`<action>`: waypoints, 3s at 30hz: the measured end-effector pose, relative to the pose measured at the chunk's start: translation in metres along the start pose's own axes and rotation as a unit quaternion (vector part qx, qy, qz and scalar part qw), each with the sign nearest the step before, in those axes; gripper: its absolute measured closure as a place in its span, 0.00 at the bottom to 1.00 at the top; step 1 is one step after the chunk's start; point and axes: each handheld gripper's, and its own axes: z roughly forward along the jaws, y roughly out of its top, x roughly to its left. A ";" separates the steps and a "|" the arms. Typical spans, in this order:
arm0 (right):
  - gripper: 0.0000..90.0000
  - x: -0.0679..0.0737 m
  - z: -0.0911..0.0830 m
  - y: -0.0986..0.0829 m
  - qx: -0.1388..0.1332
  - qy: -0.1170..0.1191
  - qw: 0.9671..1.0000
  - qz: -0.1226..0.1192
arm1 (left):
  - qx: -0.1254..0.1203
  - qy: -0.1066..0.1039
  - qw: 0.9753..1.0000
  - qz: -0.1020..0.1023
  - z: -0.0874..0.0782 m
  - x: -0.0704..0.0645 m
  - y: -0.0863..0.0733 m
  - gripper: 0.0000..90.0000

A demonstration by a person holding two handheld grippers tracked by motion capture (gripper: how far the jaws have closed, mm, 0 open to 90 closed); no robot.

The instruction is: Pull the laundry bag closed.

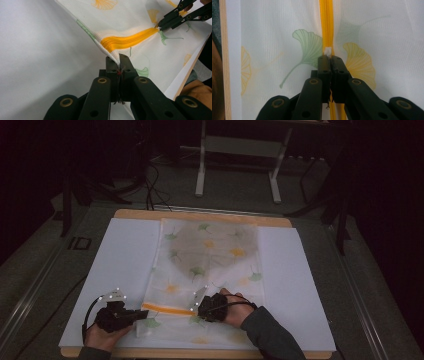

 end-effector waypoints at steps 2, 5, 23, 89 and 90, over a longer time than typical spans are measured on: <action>0.97 0.000 -0.001 -0.002 0.000 0.000 1.000 0.002 | 0.000 0.001 1.000 0.000 0.000 0.000 0.000 0.98; 0.97 0.000 -0.001 -0.003 -0.001 0.001 1.000 0.004 | 0.000 0.000 1.000 0.000 0.000 0.000 0.000 0.98; 1.00 0.001 -0.003 -0.007 0.000 -0.022 1.000 -0.009 | -0.002 -0.002 1.000 -0.001 -0.002 0.000 0.000 0.98; 1.00 -0.003 -0.036 -0.086 0.025 -0.072 0.996 0.035 | -0.003 0.003 1.000 -0.007 -0.004 0.003 -0.002 0.98; 1.00 -0.003 -0.036 -0.087 0.023 -0.073 0.996 0.034 | -0.003 0.003 1.000 -0.007 -0.004 0.003 -0.002 0.98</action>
